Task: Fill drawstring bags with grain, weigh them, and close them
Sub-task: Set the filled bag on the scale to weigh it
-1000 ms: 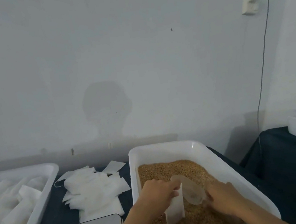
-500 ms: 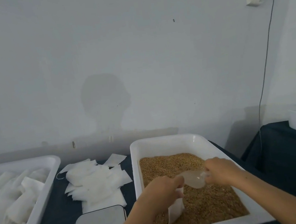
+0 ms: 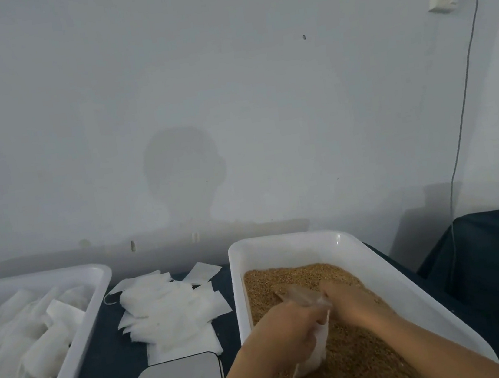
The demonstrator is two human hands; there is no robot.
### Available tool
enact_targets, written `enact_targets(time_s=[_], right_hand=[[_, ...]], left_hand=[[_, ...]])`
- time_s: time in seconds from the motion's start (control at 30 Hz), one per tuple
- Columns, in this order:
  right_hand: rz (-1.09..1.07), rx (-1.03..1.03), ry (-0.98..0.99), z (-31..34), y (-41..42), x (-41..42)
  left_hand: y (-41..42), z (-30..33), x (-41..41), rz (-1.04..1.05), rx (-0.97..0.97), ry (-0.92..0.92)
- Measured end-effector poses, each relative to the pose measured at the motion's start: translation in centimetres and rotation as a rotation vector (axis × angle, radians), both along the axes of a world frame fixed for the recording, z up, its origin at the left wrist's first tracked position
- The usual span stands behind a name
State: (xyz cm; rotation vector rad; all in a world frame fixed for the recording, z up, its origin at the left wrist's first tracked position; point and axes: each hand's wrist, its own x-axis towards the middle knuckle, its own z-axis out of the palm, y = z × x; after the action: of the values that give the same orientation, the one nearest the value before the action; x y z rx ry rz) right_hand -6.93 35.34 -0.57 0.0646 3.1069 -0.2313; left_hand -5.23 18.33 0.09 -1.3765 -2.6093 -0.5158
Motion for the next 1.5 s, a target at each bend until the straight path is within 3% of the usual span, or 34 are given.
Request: enact_targets(time_s=[0.23, 0.5, 0.77, 1.03, 1.27, 1.37, 1.5], right_hand=[[0.006, -0.242, 0.109, 2.6, 2.6, 1.5], [0.097, -0.329, -0.007, 9.2, 7.3, 7.1], [0.215, -0.098, -0.076, 10.5, 7.4, 8.8], [0.278, 0.403, 0.004, 12.1, 4.5, 8.3], [0.417, 0.782, 0.189, 12.8, 3.1, 7.8], [0.593, 0.943, 0.397, 12.7, 3.2, 7.4], [0.564, 0.875, 0.412, 12.9, 3.3, 7.5]], left_hand=[[0.1, -0.1, -0.6, 0.129, 0.087, 0.066], [0.5, -0.4, -1.4, 0.161, -0.064, -0.002], [0.2, 0.0, -1.2, 0.169, 0.002, -0.077], [0.0, 0.3, -1.0, 0.146, 0.024, -0.067], [0.0, 0.5, -0.7, 0.140, 0.034, -0.071], [0.0, 0.4, -0.8, 0.148, 0.047, -0.083], [-0.1, 0.0, -0.8, 0.167, 0.076, -0.100]])
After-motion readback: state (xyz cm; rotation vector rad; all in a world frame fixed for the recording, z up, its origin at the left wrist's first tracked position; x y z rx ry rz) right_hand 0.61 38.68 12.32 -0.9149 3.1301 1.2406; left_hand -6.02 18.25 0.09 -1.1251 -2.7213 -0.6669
